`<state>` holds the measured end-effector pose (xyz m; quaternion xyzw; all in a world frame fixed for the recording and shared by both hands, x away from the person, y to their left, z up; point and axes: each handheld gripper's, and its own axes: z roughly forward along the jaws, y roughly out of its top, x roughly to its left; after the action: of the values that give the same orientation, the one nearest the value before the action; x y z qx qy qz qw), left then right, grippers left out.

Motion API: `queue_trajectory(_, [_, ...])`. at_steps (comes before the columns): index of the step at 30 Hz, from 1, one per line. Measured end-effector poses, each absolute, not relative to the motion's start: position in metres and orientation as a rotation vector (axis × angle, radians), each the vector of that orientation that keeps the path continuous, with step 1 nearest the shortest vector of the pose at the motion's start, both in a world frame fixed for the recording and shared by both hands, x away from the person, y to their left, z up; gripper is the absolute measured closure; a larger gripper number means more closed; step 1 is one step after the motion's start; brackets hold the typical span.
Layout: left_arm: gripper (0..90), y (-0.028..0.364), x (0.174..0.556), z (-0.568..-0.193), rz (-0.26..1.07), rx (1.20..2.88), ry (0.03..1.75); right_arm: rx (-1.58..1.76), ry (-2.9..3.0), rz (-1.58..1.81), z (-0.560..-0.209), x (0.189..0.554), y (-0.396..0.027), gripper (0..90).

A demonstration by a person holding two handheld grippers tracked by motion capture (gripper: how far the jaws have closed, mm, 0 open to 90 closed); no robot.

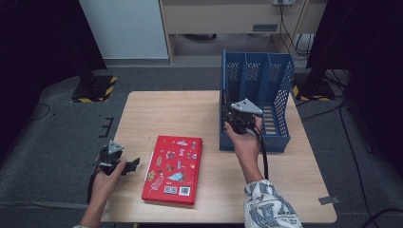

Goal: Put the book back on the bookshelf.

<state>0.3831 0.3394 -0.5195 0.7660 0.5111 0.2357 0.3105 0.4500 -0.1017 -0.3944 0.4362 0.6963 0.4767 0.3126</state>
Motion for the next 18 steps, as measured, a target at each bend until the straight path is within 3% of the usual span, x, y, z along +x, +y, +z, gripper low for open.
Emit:
queue_trajectory(10, [4.6, 0.3399, 0.3829, -0.5188, 0.618, 2.015, 1.351, 1.144, 1.842, 1.266, -0.3942, 0.4509, -0.1001, 70.8])
queue_trajectory(18, [3.8, 0.3374, 0.3814, -0.5167, 0.591, 1.995, 1.324, 1.138, 1.846, 1.292, -0.3937, 0.4436, -0.1033, 55.6])
